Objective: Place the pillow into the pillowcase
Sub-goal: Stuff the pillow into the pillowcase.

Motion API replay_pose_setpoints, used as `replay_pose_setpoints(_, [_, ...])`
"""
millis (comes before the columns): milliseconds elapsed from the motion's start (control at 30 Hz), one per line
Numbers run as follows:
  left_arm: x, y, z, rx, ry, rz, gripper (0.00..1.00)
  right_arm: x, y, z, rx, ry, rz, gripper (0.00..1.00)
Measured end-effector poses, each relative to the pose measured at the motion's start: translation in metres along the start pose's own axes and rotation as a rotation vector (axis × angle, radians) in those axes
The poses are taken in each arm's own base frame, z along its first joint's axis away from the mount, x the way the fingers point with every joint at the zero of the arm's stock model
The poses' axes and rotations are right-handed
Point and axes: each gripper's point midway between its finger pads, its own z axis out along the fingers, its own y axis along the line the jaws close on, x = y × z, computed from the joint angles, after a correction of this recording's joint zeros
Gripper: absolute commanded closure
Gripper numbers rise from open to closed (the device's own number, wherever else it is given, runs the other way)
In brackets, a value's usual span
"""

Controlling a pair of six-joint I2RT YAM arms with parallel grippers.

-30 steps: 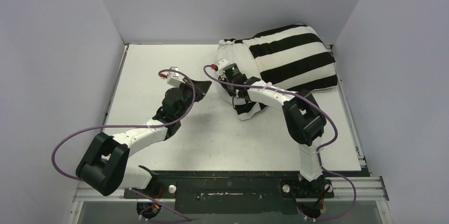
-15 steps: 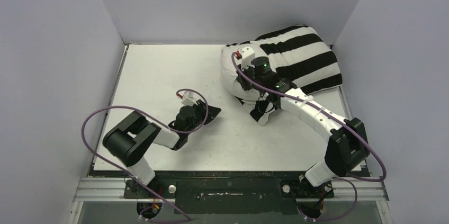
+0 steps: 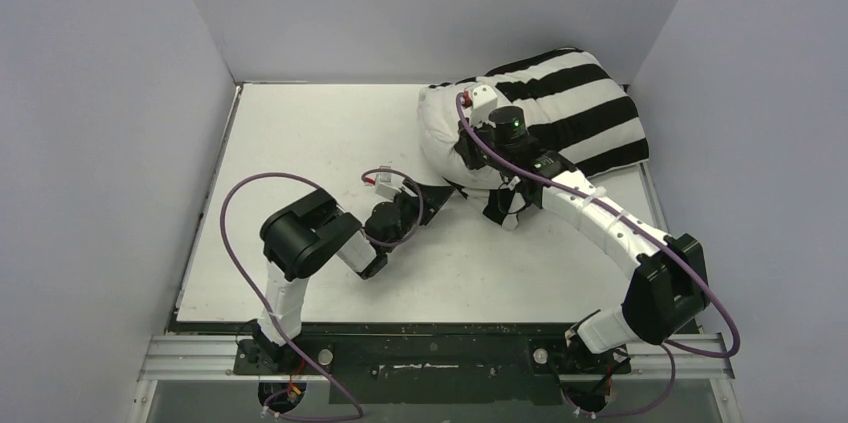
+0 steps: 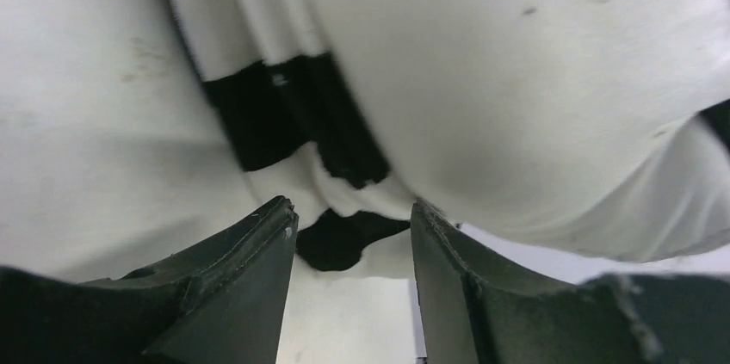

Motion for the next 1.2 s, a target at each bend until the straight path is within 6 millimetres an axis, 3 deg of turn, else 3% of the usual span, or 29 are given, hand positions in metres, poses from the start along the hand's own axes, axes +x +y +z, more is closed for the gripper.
replay_pose_setpoints(167, [0.005, -0.025, 0.017, 0.065, -0.021, -0.047, 0.50, 0.001, 0.001, -0.002, -0.005, 0.000, 0.004, 1.00])
replay_pose_setpoints(433, [0.015, -0.010, 0.040, 0.035, -0.038, -0.084, 0.53, -0.006, -0.001, -0.010, 0.000, -0.024, 0.010, 1.00])
replay_pose_setpoints(767, [0.020, -0.015, 0.069, 0.044, -0.051, -0.114, 0.48, 0.002, 0.001, -0.012, -0.009, -0.026, 0.030, 1.00])
replay_pose_setpoints(900, [0.031, -0.001, 0.087, -0.034, -0.027, -0.150, 0.46, 0.006, 0.002, -0.011, -0.012, -0.022, 0.038, 1.00])
replay_pose_setpoints(967, [0.037, 0.006, 0.096, -0.098, -0.013, -0.146, 0.55, 0.008, 0.002, -0.011, -0.013, -0.019, 0.041, 1.00])
replay_pose_setpoints(1033, [0.040, 0.006, 0.104, -0.133, -0.009, -0.139, 0.77, 0.010, 0.003, -0.010, -0.014, -0.018, 0.043, 1.00])
replay_pose_setpoints(1067, [0.040, 0.004, 0.108, -0.143, -0.008, -0.137, 0.94, 0.011, 0.003, -0.010, -0.014, -0.016, 0.043, 1.00])
replay_pose_setpoints(1100, [0.040, 0.002, 0.111, -0.149, -0.008, -0.136, 1.00, 0.012, 0.003, -0.010, -0.014, -0.015, 0.043, 1.00])
replay_pose_setpoints(1200, [0.038, -0.002, 0.117, -0.156, -0.010, -0.132, 1.00, 0.013, 0.003, -0.009, -0.014, -0.015, 0.045, 1.00])
